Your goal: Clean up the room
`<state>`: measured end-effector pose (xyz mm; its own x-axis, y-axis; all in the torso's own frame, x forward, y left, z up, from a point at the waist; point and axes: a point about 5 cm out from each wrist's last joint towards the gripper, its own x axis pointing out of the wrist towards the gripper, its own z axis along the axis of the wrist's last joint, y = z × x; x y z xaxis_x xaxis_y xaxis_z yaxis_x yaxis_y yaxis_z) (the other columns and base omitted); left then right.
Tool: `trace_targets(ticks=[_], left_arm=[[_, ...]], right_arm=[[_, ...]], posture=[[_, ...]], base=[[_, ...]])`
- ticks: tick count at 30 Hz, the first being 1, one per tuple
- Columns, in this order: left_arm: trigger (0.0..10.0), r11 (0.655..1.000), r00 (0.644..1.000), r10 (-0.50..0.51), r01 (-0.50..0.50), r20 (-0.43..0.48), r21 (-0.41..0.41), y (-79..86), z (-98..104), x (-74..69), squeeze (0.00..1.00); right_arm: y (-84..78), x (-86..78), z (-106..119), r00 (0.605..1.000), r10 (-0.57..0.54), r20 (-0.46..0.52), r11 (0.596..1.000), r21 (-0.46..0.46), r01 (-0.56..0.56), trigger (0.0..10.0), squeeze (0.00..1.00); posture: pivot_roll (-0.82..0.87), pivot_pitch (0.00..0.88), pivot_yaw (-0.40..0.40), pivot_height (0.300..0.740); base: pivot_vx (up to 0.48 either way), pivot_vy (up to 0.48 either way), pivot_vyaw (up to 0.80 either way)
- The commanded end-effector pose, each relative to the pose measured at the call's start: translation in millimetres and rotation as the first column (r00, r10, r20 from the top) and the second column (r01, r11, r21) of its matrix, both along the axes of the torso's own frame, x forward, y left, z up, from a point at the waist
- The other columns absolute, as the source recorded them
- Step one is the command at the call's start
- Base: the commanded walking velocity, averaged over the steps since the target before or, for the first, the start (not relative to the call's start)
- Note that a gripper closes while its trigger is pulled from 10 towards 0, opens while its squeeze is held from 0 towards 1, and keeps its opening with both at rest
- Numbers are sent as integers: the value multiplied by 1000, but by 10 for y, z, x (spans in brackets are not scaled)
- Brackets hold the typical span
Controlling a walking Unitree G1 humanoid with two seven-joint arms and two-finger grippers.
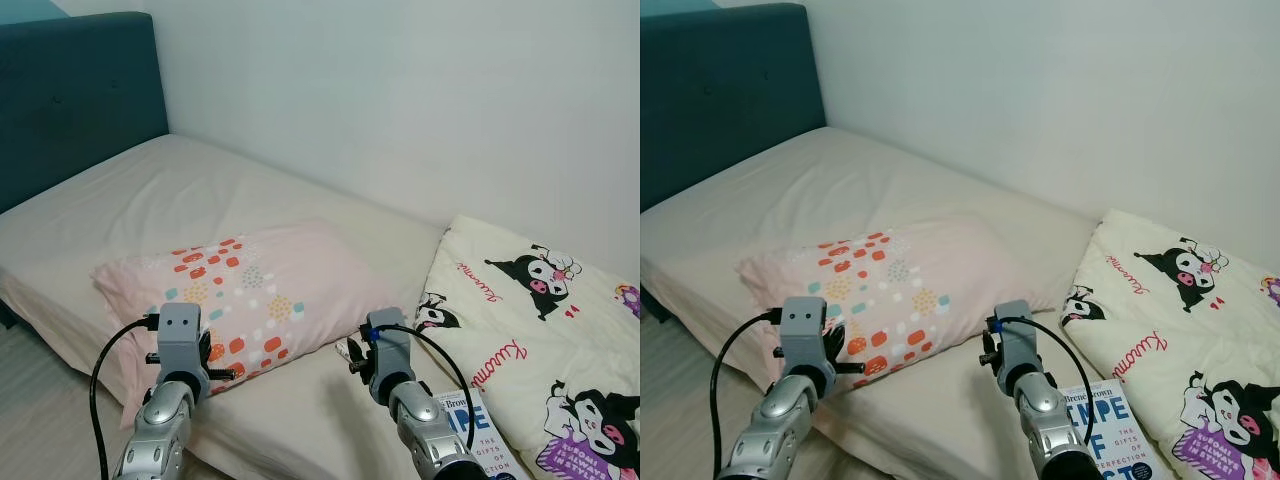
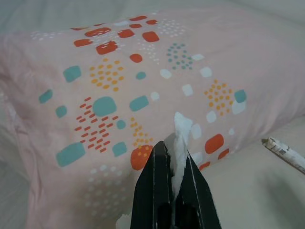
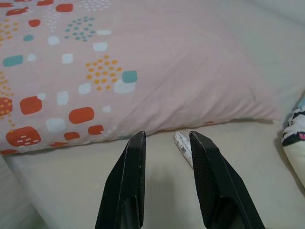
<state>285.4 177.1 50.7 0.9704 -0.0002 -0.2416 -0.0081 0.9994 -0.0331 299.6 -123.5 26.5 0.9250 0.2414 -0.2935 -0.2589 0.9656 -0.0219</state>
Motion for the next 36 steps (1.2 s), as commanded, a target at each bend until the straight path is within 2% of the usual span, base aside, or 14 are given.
trace_targets(ticks=[1,4,25,36], left_arm=[[10000,1000,1000,-20,20,1,-9,-53,-1,-1,0],[10000,1000,1000,-20,20,1,-9,-55,0,0,0],[10000,999,999,-41,40,21,10,-55,35,21,0],[10000,999,999,-33,33,20,12,-51,34,20,0]], right_arm=[[-22,0,5,1000,-14,3,1000,10,14,10000,0],[-22,0,5,1000,-15,4,1000,11,15,10000,0],[-52,-9,1,999,-53,4,998,36,53,10000,0],[-92,20,41,997,-80,21,995,54,79,10000,0]], posture=[[-2,0,-120,740],[-2,0,-120,740],[-2,0,-105,740],[0,0,-108,705]], base=[[0,480,0],[0,480,0],[0,0,0],[0,0,0]])
